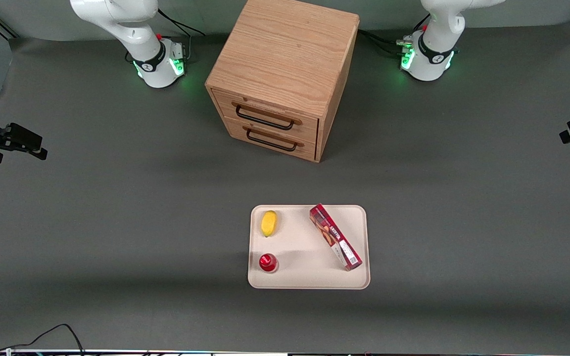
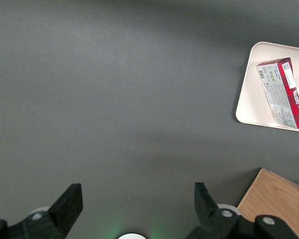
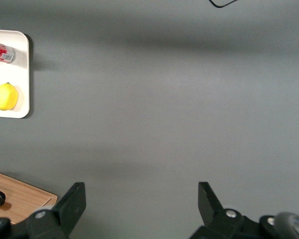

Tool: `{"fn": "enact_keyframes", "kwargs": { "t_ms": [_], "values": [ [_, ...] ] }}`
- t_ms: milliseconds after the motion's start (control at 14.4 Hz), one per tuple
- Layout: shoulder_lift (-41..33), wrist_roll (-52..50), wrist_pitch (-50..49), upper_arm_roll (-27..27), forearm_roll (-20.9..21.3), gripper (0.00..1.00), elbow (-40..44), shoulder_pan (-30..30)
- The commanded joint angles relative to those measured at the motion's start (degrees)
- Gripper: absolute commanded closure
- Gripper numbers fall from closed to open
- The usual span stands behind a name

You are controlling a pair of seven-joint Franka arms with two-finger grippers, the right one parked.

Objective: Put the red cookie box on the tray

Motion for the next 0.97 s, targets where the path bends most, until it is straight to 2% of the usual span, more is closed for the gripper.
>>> {"fn": "enact_keyframes", "kwargs": {
  "t_ms": [0, 417, 904],
  "values": [
    [-0.2, 0.8, -0.4, 0.2, -0.6, 0.00, 0.6, -0.1],
    [-0.2, 0.8, 0.0, -0.3, -0.4, 0.00, 1.5, -0.5],
    [-1.9, 4.0, 3.4, -0.1, 1.8, 0.00, -2.0, -0.9]
  ]
}}
